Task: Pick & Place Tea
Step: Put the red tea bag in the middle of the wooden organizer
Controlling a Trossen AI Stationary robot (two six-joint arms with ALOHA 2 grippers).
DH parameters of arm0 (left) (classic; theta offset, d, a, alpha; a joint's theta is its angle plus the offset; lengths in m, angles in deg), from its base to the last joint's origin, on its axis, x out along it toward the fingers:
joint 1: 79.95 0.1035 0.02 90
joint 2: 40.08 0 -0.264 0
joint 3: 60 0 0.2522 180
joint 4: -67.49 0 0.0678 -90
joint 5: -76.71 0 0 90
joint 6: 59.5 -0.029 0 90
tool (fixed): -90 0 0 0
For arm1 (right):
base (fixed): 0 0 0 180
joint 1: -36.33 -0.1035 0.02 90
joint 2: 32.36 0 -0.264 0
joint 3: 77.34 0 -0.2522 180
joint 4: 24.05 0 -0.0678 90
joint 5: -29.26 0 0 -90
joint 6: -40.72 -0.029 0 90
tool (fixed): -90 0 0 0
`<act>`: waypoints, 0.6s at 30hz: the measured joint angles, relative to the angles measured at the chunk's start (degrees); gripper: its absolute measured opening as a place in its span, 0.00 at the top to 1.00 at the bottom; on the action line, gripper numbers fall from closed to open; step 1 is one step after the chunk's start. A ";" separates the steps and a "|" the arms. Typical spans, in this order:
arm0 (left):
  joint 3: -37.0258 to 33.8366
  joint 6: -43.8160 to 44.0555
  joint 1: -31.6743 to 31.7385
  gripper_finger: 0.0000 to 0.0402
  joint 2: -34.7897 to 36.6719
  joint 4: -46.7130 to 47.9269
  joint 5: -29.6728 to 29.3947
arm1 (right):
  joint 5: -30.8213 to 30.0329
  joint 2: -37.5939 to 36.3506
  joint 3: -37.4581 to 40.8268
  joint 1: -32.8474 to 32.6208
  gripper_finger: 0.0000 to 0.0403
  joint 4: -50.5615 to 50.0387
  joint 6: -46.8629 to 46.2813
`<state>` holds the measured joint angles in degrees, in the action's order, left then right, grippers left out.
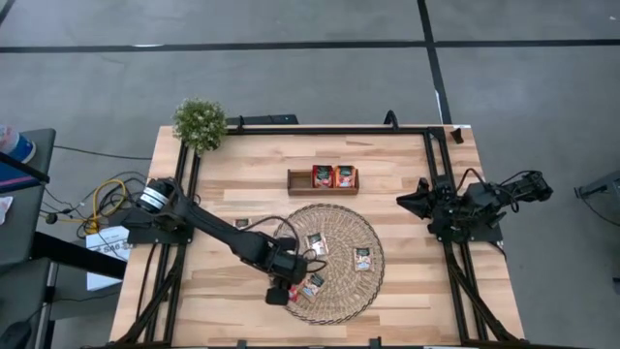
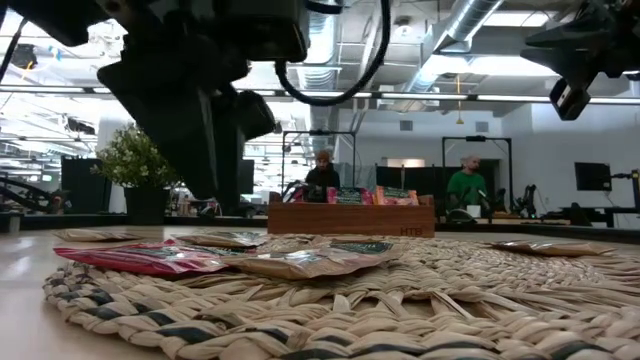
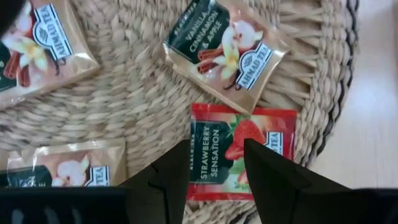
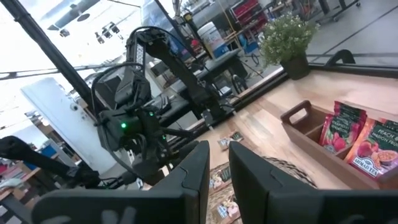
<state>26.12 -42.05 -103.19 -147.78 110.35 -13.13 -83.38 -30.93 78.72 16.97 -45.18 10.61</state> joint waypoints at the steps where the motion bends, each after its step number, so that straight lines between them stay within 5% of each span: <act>1: 0.78 0.02 0.00 0.66 -0.78 0.35 0.00 | -0.02 0.00 0.00 0.00 0.87 -0.30 0.02; 18: 3.78 -0.02 0.45 0.70 -5.70 6.00 -1.18 | 0.11 0.00 -0.02 -0.04 0.87 -2.18 0.09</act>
<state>29.90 -42.07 -102.74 -153.49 116.34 -14.31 -83.27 -30.93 78.70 16.93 -47.36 10.70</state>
